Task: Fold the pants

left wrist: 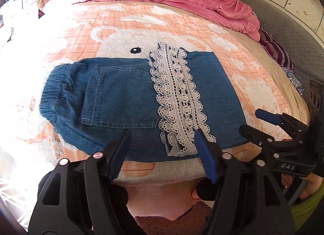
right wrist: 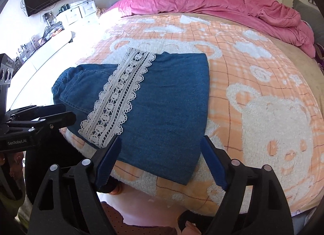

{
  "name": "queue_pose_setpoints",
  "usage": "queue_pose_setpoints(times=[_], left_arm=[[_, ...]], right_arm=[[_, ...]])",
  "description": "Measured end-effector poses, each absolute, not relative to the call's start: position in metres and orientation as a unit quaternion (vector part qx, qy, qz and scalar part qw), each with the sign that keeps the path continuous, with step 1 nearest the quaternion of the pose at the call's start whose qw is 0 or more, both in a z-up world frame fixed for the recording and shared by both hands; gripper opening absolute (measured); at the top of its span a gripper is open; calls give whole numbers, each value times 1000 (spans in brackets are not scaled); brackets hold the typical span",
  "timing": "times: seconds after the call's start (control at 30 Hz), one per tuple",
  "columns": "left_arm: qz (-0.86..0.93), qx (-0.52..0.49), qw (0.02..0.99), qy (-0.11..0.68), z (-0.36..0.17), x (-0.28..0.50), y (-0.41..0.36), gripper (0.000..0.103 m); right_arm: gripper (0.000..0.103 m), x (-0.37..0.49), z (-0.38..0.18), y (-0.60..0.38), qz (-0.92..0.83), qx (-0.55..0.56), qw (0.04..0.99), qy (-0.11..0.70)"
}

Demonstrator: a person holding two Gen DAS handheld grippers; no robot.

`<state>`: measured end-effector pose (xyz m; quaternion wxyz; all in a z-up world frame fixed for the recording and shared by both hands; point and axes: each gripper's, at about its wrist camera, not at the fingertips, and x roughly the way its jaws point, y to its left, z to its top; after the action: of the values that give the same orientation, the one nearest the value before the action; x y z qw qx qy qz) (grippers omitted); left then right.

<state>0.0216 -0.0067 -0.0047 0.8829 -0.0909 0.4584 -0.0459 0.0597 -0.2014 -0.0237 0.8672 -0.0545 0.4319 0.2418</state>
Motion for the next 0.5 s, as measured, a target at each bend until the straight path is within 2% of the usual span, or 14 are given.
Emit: queue_pose_setpoints(times=[0.3, 0.37, 0.5], left_arm=[[-42, -93, 889, 447, 6, 14, 3, 70], [-38, -94, 891, 443, 9, 13, 5, 73], [-24, -99, 895, 433, 14, 10, 16, 79]], right_arm=[[82, 54, -4, -199, 206, -76, 887, 405], [92, 54, 0, -198, 207, -78, 889, 402], [94, 54, 10, -191, 211, -86, 893, 388]])
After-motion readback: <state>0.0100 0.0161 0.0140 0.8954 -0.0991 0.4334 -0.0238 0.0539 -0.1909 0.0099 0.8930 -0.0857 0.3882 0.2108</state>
